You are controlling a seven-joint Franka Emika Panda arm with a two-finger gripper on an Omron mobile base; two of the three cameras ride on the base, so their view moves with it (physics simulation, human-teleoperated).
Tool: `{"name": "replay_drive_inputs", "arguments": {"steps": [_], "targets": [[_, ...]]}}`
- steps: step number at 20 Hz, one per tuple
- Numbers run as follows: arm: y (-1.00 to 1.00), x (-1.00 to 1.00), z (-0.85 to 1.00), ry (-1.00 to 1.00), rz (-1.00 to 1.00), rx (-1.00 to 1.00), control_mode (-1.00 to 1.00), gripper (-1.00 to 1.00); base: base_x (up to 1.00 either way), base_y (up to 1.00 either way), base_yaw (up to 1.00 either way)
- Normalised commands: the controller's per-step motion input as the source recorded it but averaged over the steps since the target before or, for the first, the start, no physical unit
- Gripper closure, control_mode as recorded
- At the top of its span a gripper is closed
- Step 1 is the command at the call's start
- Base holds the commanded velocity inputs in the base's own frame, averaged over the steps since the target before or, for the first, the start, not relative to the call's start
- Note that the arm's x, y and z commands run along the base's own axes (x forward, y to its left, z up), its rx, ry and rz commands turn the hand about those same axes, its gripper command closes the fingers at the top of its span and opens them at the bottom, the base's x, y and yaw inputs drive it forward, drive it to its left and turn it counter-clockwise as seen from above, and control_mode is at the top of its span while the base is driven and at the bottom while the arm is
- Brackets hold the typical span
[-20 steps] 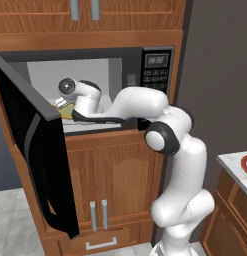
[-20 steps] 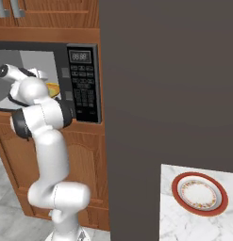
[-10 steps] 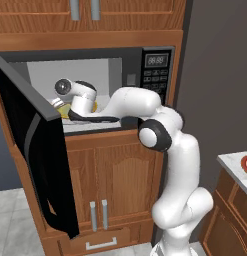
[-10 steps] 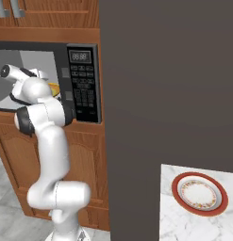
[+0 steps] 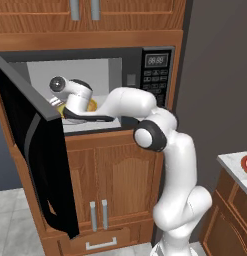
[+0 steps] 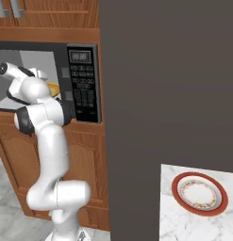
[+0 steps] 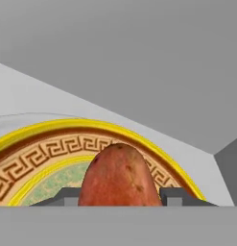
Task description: Pick the sweet potato from the counter and place it in the microwave. Then turn on the microwave.
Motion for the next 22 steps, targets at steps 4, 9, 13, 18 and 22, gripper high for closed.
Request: {"name": "replay_drive_inputs", "arguments": {"steps": [4, 9, 13, 18, 22], "targets": [[0.00, -0.01, 0.00, 0.02, -0.09, 0.00, -1.00, -1.00, 0.00, 0.00, 0.00], [-0.11, -0.10, 0.00, 0.00, -0.08, 0.00, -1.00, -1.00, 0.00, 0.00, 0.00], [-0.18, -0.10, 0.00, 0.00, -0.07, 0.00, -1.00, -1.00, 0.00, 0.00, 0.00], [-0.09, -0.21, 0.04, 0.00, -0.07, 0.00, -1.00, -1.00, 0.00, 0.00, 0.00], [-0.06, -0.55, 0.21, 0.00, -0.05, 0.00, -1.00, -1.00, 0.00, 0.00, 0.00]]}}
